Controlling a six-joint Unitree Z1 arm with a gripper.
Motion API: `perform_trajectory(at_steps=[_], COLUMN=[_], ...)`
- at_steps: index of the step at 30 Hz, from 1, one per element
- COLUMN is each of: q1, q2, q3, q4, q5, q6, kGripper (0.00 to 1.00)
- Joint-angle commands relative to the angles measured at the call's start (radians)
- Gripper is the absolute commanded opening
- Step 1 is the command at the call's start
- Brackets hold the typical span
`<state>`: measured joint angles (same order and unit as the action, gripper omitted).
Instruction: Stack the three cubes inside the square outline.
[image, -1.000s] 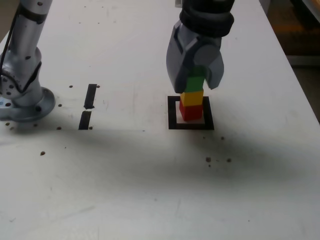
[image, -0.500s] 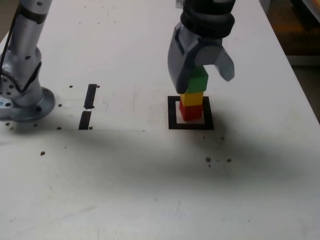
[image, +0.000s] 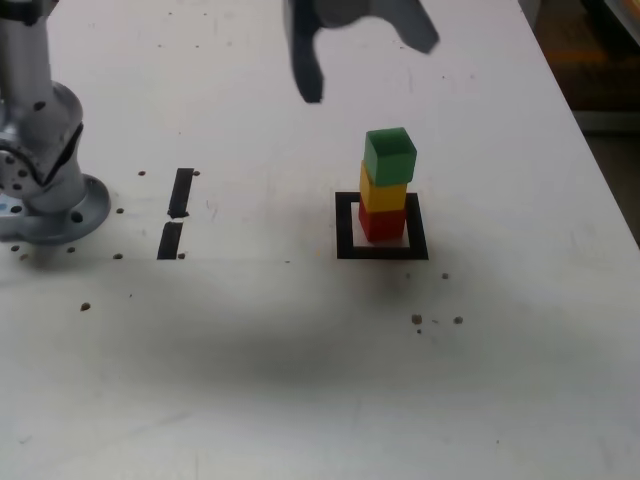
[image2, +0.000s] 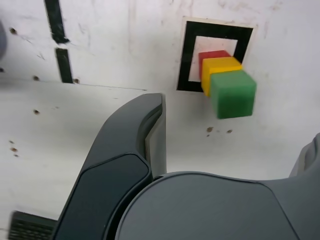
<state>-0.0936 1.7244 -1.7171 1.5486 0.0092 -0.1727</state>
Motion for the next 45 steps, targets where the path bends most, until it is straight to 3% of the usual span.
perform_trajectory(at_steps=[1, 6, 9, 16, 28, 36, 45], q1=[0.000, 0.000, 0.004, 0.020, 0.020, 0.020, 0.021], q2=[-0.041, -0.167, -0.257, -0.376, -0.325, -0.338, -0.353], q3=[0.043, 0.235, 0.417, 0.751, 0.951, 0.971, 1.011], q4=[0.000, -0.036, -0.115, -0.308, -0.459, -0.466, -0.484], q5=[0.001, 0.028, 0.033, -0.022, -0.040, -0.023, -0.029], q6=[0.029, 0.078, 0.080, 0.087, 0.083, 0.102, 0.108], kGripper=[1.00, 1.00, 1.00, 0.99, 0.99, 0.99, 0.99])
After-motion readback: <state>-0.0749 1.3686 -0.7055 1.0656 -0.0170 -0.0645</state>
